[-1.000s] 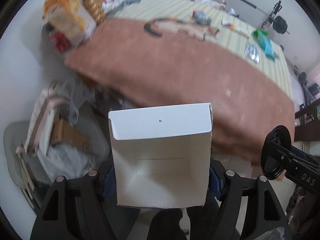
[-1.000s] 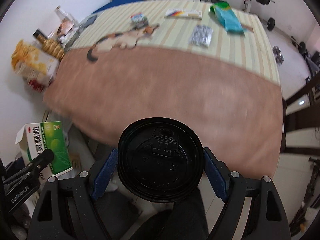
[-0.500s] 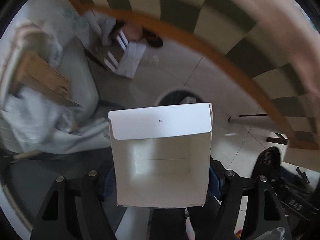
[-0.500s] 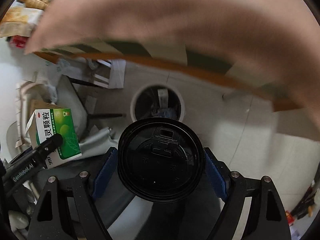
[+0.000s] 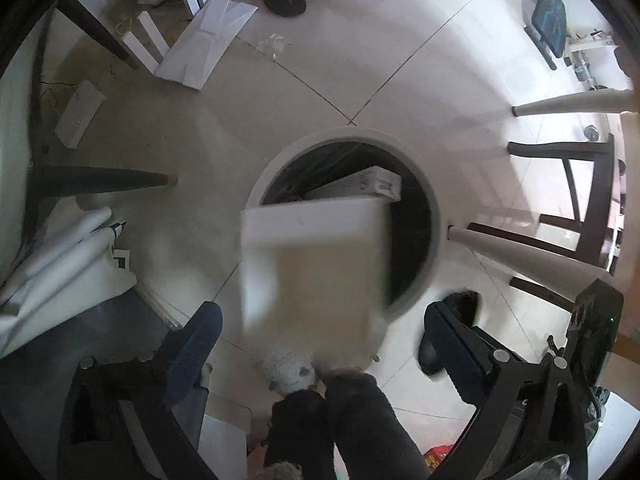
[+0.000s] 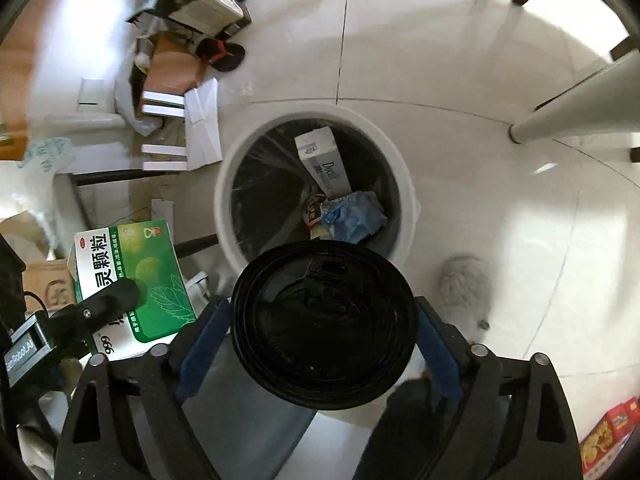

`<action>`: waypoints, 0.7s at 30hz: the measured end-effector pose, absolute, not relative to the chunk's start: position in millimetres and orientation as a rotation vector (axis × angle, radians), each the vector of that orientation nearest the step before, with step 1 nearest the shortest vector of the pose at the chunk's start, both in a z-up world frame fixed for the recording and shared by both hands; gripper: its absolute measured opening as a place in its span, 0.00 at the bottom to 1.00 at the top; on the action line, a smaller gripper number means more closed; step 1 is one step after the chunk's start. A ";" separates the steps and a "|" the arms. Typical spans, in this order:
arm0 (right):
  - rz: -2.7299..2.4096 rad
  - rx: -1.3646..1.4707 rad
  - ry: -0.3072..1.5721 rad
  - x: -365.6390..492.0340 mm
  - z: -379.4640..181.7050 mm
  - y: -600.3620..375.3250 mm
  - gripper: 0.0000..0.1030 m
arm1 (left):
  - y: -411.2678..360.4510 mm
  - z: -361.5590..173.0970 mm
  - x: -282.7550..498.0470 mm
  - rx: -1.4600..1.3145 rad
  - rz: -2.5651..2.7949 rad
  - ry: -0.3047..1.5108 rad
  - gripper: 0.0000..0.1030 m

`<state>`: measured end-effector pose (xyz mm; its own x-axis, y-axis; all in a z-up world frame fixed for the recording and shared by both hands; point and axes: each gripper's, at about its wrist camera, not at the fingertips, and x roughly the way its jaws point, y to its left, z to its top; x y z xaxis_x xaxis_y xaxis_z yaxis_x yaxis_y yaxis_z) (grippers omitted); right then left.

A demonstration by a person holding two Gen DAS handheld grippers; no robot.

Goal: Collect trash
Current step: 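Carry the white box over the trash bin and open the left tool, then raise both tools away from the trash bin back toward the table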

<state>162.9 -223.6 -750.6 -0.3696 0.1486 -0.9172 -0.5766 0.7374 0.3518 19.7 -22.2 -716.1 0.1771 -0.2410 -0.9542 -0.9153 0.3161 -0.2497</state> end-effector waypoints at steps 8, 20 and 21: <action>0.773 -0.505 1.726 160.9 -771.1 -207.7 1.00 | -28.3 -702.3 5.9 -0.999 0.861 1.397 1.00; 0.711 -0.711 1.576 148.4 -701.0 -218.7 1.00 | -66.1 -643.0 -8.3 -0.866 0.904 1.457 1.00; 0.715 -0.721 1.565 147.4 -691.0 -219.9 1.00 | -68.8 -636.4 -8.2 -0.861 0.906 1.455 1.00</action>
